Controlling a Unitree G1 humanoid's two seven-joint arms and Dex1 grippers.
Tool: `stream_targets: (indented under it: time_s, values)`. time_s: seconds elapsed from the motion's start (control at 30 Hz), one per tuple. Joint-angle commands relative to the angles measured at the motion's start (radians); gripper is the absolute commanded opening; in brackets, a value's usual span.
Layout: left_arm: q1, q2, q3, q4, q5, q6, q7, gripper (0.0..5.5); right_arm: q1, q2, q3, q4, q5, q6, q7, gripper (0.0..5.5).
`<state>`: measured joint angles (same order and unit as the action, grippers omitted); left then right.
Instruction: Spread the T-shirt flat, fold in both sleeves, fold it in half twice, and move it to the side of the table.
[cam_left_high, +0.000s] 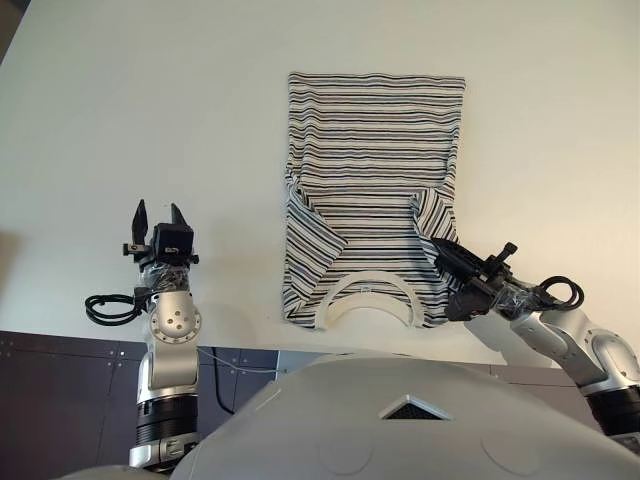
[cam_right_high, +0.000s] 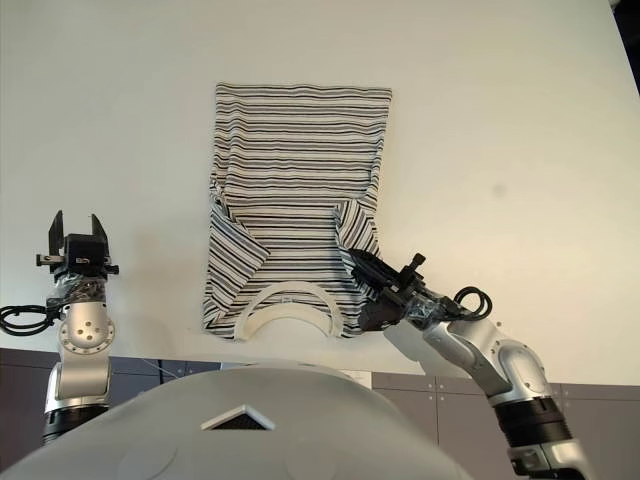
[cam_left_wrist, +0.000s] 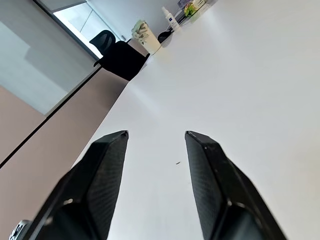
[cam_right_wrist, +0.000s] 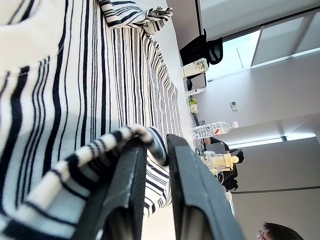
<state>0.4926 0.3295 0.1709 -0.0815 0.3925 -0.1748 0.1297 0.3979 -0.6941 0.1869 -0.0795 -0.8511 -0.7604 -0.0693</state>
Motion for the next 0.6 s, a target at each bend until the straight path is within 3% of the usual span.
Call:
stream_targets:
  time_s: [0.03,0.17,0.3,0.5,0.6]
  values:
    - [0.036,0.08,-0.013,0.002,-0.006,-0.064,-0.08,2.13,-0.013,-0.042,-0.027,0.004,0.05,-0.026,0.003,1.45]
    - [0.067,0.2,-0.049,-0.014,0.007,-0.178,-0.196,2.13,0.005,-0.1,-0.079,-0.01,0.147,-0.097,0.006,2.21]
    - [0.154,0.461,-0.131,-0.053,0.071,-0.448,-0.394,2.65,-0.027,-0.267,-0.207,0.165,0.214,-0.235,-0.015,3.07]
    - [0.121,0.655,-0.22,-0.047,0.056,-0.631,-0.575,3.45,0.113,-0.392,-0.167,0.337,0.081,-0.416,-0.004,3.22]
    - [0.137,0.711,-0.267,-0.063,0.04,-0.664,-0.646,3.45,0.067,-0.393,-0.119,0.286,0.105,-0.447,0.056,3.22]
